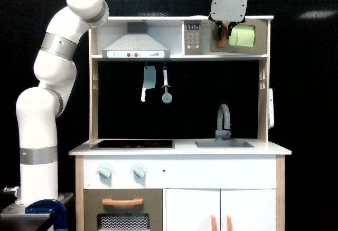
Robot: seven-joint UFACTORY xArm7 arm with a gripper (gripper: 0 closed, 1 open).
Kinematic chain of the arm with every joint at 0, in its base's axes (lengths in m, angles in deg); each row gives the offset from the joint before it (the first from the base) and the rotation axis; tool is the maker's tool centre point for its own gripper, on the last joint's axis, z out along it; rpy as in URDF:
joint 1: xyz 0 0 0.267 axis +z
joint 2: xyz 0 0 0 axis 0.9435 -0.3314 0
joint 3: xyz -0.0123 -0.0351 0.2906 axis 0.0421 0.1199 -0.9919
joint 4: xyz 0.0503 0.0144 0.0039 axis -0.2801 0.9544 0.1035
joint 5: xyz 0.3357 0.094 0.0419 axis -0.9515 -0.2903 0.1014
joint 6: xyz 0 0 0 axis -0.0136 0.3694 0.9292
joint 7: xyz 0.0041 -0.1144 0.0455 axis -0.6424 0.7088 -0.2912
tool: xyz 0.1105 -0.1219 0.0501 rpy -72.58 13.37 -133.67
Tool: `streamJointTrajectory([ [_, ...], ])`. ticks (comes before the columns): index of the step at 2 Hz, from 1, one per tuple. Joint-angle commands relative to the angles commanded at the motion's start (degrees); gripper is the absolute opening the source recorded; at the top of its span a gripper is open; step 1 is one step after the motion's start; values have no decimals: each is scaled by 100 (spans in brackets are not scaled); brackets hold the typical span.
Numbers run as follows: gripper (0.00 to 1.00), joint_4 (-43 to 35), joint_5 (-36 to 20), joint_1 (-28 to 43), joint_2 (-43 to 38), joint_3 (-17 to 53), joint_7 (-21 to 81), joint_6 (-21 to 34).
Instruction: Open the oven door
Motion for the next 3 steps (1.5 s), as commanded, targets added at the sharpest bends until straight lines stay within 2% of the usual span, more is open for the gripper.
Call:
streamJointTrajectory([
  [1, 0, -1021, -15, -451, -713, -223, -66, 376],
  [2, 0, -1196, 25, -578, -863, -325, -51, 427],
  [3, 100, -1053, 88, -705, -789, -428, 40, 420],
])
